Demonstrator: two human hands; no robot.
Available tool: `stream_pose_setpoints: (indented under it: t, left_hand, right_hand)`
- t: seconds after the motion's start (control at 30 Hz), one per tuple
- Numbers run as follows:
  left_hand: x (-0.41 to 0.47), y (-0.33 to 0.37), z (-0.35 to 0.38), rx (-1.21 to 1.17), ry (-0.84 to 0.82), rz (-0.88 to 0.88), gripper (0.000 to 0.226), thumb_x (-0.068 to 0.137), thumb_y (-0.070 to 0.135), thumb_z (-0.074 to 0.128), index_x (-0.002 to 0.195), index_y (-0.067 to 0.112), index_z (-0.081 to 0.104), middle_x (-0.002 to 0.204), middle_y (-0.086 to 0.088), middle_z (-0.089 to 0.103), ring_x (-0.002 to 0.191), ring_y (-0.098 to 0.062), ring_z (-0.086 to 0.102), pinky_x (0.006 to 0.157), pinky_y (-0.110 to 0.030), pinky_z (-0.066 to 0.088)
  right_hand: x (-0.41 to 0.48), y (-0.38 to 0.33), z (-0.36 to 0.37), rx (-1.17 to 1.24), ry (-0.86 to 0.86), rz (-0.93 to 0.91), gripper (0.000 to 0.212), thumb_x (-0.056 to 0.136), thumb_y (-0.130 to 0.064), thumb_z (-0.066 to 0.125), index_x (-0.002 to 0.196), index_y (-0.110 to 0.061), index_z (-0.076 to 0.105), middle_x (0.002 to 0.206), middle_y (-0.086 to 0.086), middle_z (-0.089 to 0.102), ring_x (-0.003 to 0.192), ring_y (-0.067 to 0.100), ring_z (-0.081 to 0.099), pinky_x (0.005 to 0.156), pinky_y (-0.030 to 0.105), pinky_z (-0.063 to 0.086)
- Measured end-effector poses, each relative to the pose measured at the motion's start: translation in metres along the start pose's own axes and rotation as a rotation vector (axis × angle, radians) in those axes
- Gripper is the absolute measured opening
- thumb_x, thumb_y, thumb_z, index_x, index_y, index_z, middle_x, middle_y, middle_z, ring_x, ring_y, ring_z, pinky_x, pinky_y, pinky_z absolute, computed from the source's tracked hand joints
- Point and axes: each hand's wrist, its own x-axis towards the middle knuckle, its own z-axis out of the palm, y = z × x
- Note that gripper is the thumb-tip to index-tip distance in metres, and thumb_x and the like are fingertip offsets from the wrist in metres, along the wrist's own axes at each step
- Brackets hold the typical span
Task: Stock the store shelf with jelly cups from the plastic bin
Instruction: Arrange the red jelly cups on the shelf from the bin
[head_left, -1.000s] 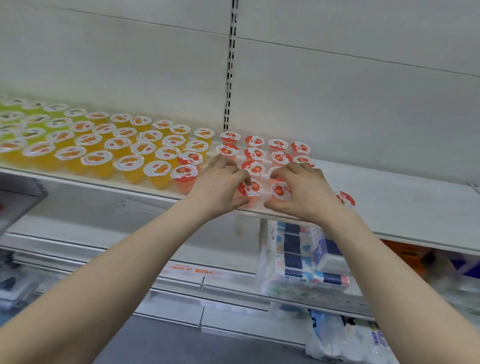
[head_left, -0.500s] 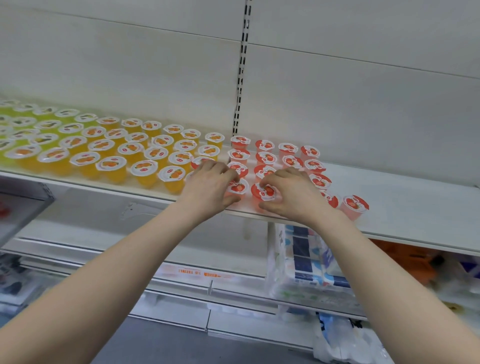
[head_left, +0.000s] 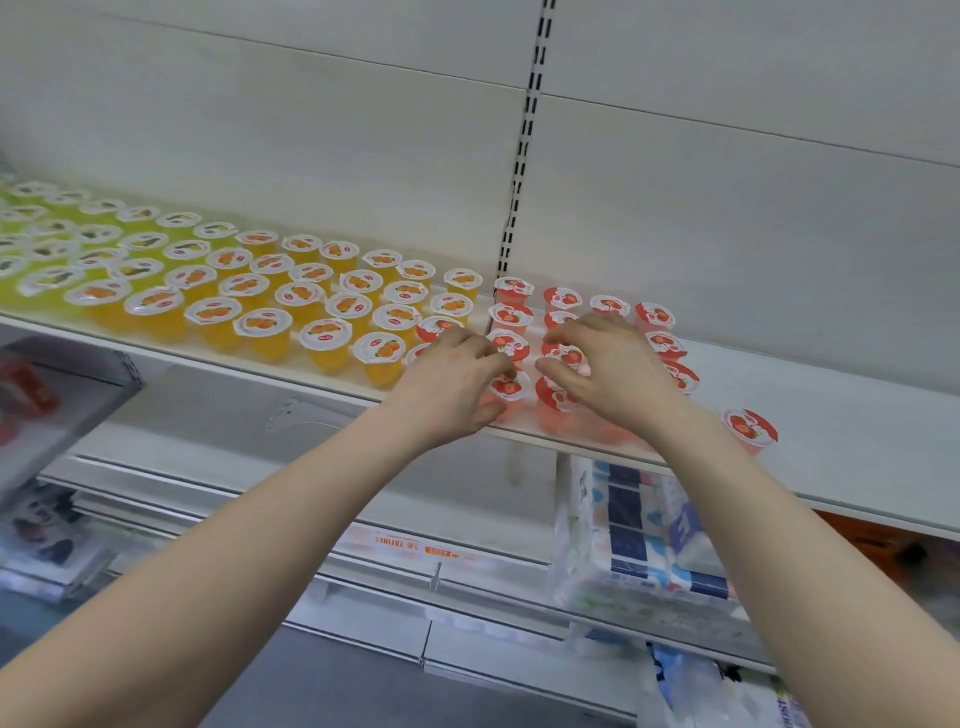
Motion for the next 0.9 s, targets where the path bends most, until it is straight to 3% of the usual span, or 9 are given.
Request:
stream_pose_setpoints:
  t: [0.13, 0.33, 0.47, 0.6, 0.67, 0.77, 0.9]
  left_hand:
    - [-0.003, -0.002, 0.001, -0.014, 0.014, 0.024, 0.032, 0.081, 0.034, 0.069, 0.112, 0.026, 0.065, 0.111, 0.002, 0.065, 0.11, -0.024, 0.05, 0.091, -0.034, 0.042]
    - [-0.006, -0.009, 0.002, -0.043, 0.07, 0.085, 0.027, 0.073, 0.025, 0.076, 0.1, 0.022, 0.072, 0.101, -0.002, 0.068, 0.097, -0.03, 0.057, 0.081, -0.036, 0.046]
    - [-0.007, -0.011, 0.004, -0.045, 0.085, 0.107, 0.025, 0.074, 0.025, 0.077, 0.098, 0.022, 0.073, 0.099, -0.004, 0.068, 0.095, -0.03, 0.058, 0.077, -0.037, 0.047]
    - [-0.008, -0.01, 0.004, -0.039, 0.092, 0.115, 0.029, 0.073, 0.022, 0.079, 0.102, 0.021, 0.072, 0.102, -0.005, 0.068, 0.096, -0.031, 0.058, 0.077, -0.039, 0.05]
    - [-0.009, -0.012, 0.002, -0.03, 0.104, 0.132, 0.039, 0.075, 0.021, 0.074, 0.113, 0.021, 0.066, 0.109, -0.005, 0.065, 0.101, -0.029, 0.056, 0.085, -0.041, 0.049]
    - [-0.014, -0.027, -0.009, -0.046, 0.144, 0.022, 0.052, 0.077, 0.023, 0.062, 0.129, 0.022, 0.056, 0.121, -0.004, 0.06, 0.111, -0.027, 0.052, 0.099, -0.04, 0.042]
    - [-0.028, -0.061, -0.029, -0.098, 0.182, -0.213, 0.048, 0.084, 0.024, 0.063, 0.131, 0.019, 0.057, 0.128, -0.006, 0.057, 0.122, -0.028, 0.047, 0.103, -0.04, 0.037]
  right_hand:
    - [0.029, -0.013, 0.007, -0.013, -0.018, -0.017, 0.032, 0.094, -0.042, 0.055, 0.12, -0.026, 0.065, 0.119, 0.001, 0.066, 0.115, 0.025, 0.051, 0.093, 0.039, 0.043]
    - [0.063, -0.023, 0.03, 0.07, -0.197, 0.049, 0.032, 0.085, -0.051, 0.061, 0.112, -0.033, 0.066, 0.112, -0.002, 0.068, 0.109, 0.024, 0.055, 0.085, 0.037, 0.046]
    - [0.07, -0.019, 0.036, 0.075, -0.199, 0.047, 0.032, 0.082, -0.054, 0.066, 0.106, -0.033, 0.069, 0.106, -0.003, 0.068, 0.105, 0.022, 0.056, 0.08, 0.035, 0.046]
    - [0.072, -0.016, 0.038, 0.09, -0.195, 0.032, 0.031, 0.083, -0.052, 0.067, 0.106, -0.033, 0.069, 0.107, -0.001, 0.067, 0.107, 0.023, 0.055, 0.079, 0.035, 0.046]
    - [0.071, -0.016, 0.038, 0.096, -0.189, 0.016, 0.033, 0.085, -0.051, 0.064, 0.111, -0.031, 0.068, 0.114, 0.0, 0.065, 0.11, 0.024, 0.054, 0.083, 0.037, 0.046]
    - [0.066, -0.014, 0.036, 0.124, -0.107, -0.011, 0.033, 0.089, -0.044, 0.061, 0.118, -0.028, 0.066, 0.124, 0.0, 0.062, 0.115, 0.025, 0.054, 0.09, 0.039, 0.045]
    - [0.06, -0.013, 0.031, 0.162, 0.014, -0.011, 0.029, 0.091, -0.038, 0.058, 0.115, -0.027, 0.07, 0.118, -0.004, 0.068, 0.11, 0.021, 0.058, 0.086, 0.036, 0.047]
